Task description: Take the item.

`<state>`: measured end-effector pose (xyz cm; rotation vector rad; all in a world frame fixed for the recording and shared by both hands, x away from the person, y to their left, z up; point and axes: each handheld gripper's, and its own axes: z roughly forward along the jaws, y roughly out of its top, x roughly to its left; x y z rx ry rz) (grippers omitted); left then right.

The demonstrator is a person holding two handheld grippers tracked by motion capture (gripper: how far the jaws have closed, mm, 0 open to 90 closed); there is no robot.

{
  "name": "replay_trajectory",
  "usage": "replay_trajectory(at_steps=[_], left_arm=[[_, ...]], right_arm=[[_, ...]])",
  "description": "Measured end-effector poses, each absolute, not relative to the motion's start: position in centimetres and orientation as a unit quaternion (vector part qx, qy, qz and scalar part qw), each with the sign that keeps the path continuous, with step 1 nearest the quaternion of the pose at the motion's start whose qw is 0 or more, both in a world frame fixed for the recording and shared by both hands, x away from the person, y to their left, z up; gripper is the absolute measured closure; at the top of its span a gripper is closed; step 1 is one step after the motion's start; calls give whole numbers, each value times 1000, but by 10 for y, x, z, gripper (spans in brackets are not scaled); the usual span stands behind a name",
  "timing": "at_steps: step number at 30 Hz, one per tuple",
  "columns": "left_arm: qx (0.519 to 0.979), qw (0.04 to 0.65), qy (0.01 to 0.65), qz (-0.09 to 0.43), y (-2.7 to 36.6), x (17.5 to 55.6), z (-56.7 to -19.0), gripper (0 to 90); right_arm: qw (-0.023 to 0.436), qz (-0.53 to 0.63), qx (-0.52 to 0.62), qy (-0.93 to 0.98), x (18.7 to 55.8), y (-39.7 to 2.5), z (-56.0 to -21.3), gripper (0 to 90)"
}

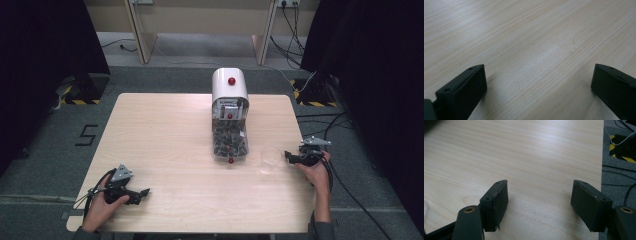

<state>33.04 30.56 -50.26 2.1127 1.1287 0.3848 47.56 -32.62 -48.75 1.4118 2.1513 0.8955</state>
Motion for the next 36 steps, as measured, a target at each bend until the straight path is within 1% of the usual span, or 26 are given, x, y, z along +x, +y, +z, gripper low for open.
replay_trajectory(at_steps=[26,28,36], left_arm=[[816,350,436,149,306,330,-503,0],[816,350,436,149,306,330,-503,0],[816,350,436,148,306,330,-503,0]], right_arm=[[205,323,513,768,476,-326,-487,310],[204,325,521,763,475,-328,-487,328],[212,330,539,745,474,-334,-481,329]])
